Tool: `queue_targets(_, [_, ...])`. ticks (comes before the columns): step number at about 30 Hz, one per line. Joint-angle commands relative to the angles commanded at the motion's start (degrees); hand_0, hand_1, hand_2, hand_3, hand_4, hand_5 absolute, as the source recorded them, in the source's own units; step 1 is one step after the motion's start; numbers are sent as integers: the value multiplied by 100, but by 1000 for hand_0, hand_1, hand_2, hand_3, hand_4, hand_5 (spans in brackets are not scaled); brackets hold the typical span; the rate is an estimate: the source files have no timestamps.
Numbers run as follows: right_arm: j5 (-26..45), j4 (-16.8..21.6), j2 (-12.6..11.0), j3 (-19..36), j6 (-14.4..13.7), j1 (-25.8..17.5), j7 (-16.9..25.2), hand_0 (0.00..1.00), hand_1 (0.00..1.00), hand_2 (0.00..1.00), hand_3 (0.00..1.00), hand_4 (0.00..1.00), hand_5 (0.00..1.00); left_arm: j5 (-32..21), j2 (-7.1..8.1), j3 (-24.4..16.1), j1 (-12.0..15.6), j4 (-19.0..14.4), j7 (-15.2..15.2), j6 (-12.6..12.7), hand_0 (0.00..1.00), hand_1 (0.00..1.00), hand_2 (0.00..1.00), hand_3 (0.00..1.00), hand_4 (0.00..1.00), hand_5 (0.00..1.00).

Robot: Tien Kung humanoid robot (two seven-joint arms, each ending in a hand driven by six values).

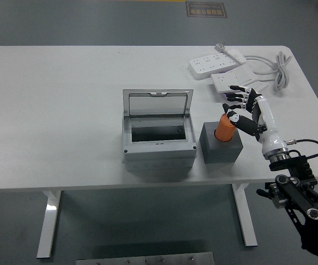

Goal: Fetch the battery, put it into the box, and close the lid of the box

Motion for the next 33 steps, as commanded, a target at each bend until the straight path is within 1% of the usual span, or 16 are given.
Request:
queue_targets(4, [1,5,-16,-43,16,9,-15,524,645,627,725,734,77,10,-3,-6,-5,-1,5,-2,633,694,590,592,575,2])
queue_targets(5, [-2,13,-25,-57,22,11,-21,565,657,631,726,734,77,15,-4,-7,-6,-1,6,-4,632,695,591,593,575,2])
queue_targets(23, [-23,145,-223,-446,148,12,-142,578,666,641,737,733,75,29,-7,-15,-38,-1,9,-9,628,695,589,590,574,2])
queue_targets(33, [18,40,-241,-514,182,28,-178,583,669,642,736,737,76,42,-3,-20,-52,-2,13,-14,628,695,589,590,573,3])
